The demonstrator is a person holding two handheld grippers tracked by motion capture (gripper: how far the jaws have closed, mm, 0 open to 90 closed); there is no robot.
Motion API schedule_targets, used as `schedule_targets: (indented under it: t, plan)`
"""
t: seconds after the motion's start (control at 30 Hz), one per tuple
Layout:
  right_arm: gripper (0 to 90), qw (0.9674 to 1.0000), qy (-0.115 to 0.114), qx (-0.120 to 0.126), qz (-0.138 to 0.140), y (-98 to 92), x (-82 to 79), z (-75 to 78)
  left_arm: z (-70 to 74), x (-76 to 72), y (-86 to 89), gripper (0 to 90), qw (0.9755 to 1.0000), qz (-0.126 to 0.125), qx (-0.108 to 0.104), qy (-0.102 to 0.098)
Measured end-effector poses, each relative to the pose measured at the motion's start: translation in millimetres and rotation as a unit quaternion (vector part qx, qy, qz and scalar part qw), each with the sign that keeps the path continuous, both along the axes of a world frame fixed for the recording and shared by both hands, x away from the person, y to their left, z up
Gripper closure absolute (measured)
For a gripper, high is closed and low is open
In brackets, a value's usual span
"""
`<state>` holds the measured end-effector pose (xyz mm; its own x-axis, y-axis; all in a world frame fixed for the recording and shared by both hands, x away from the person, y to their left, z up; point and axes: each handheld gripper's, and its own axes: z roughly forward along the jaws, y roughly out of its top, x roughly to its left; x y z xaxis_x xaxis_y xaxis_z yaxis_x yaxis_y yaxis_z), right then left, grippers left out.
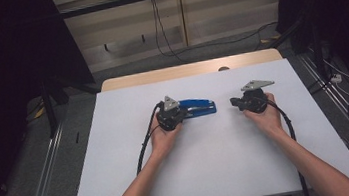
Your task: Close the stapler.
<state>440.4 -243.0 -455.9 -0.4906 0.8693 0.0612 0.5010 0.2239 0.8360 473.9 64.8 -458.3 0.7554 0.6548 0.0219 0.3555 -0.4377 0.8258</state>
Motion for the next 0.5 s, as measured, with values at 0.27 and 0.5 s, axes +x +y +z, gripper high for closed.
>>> schedule_targets:
  t: [0.27,0.5]
  plan:
    - [76.1,0.9998,-0.011,0.015,-0.004,-1.6,-3.7,5.2,4.2,-1.2,5.5,84.5,1.0,0.0,0.009,-0.002]
    - [59.0,0.9995,-0.024,0.017,-0.009,-5.5,-7.8,9.0,8.1,-9.0,9.4,74.4,1.0,-0.002,-0.005,-0.007]
